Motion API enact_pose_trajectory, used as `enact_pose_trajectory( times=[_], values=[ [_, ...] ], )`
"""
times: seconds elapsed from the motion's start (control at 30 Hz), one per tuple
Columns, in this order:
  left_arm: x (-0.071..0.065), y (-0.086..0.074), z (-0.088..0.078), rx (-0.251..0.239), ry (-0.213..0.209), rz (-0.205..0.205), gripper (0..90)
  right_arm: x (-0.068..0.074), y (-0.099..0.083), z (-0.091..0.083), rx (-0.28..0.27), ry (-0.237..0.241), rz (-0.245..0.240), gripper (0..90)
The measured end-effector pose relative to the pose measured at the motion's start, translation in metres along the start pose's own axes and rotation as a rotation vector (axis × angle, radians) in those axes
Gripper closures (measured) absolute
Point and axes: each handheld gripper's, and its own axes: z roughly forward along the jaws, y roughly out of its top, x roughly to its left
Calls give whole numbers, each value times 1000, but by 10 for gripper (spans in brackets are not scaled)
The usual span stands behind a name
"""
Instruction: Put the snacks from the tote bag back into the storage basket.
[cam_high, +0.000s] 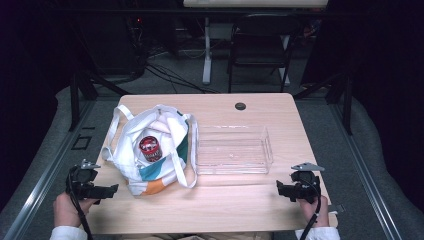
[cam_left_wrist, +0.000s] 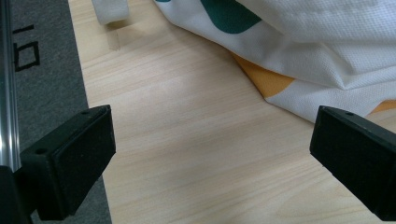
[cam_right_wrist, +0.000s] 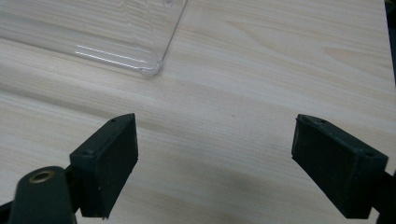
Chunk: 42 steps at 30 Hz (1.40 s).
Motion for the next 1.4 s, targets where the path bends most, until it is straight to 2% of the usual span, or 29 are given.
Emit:
enact_pose_trajectory(
  times=[0.53,0.77,1.07,1.13,1.27,1.4],
  values=[
    [-1,0,0,-3,-14,2,1,1,1,0,-7,-26,1,139],
    [-2,2,-4,-32,-19,-7,1,0,1,2,-1,-26,-3,139],
    [-11,10,-13,-54,-49,-2,1,0,1,3,6,-24,-11,139],
    [-12,11,-13,-61,-45,-2,1,0,0,2,3,-26,-7,139],
    [-15,20,-15,-71,-64,12,1,-4,-5,-2,1,-37,14,139],
    [-19,25,-16,-79,-72,17,1,-4,-6,-3,8,-38,14,139]
  ],
)
